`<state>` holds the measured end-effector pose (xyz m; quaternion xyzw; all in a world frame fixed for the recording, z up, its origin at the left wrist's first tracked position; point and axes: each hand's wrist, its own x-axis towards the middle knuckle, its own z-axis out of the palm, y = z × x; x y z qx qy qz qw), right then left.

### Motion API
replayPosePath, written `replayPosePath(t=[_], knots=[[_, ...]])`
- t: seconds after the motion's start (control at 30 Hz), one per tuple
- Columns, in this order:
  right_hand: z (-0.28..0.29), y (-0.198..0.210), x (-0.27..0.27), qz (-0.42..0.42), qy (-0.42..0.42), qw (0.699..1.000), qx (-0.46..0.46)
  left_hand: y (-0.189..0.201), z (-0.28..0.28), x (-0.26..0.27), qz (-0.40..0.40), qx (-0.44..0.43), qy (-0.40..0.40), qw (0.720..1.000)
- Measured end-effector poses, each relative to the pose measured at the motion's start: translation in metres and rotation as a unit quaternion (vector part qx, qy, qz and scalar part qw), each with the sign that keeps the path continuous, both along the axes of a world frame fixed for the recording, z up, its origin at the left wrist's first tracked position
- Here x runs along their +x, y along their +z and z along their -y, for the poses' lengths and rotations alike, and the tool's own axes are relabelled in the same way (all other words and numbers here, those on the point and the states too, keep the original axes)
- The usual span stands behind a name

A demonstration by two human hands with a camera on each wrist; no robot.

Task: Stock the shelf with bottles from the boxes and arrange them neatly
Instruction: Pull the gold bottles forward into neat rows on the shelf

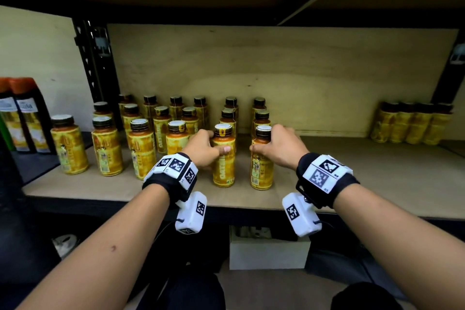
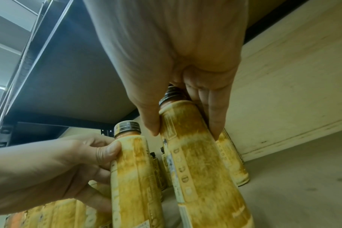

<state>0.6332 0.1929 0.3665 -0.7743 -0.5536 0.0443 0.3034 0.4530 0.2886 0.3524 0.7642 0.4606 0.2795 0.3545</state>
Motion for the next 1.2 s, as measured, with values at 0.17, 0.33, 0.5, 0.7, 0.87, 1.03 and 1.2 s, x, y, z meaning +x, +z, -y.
replayPosePath(t=[0.17,0.33,0.5,0.7,0.87,1.03,1.2], knots=[[0.003,-0.001,-0.006,-0.002,-0.018,1.000,-0.003,0.002,0.004,-0.006,0.020,-0.036,-0.038,0.998],[0.011,-0.005,-0.017,0.002,-0.044,0.999,0.006,0.002,0.010,-0.004,-0.003,0.000,-0.056,0.998],[0.031,0.003,-0.015,-0.105,-0.003,0.994,0.000,0.013,0.024,-0.003,-0.045,0.055,-0.035,0.997],[0.066,0.038,0.031,-0.003,-0.046,0.999,-0.006,0.061,0.050,0.033,-0.091,0.208,0.025,0.973],[0.102,0.056,0.094,0.052,-0.104,0.993,0.009,0.085,0.075,0.116,-0.074,0.224,-0.043,0.971],[0.129,0.049,0.182,0.057,-0.146,0.988,-0.008,0.077,0.091,0.224,-0.070,0.180,-0.126,0.973],[0.128,0.030,0.288,-0.041,-0.195,0.980,-0.021,0.056,0.079,0.327,-0.072,0.106,-0.200,0.971]])
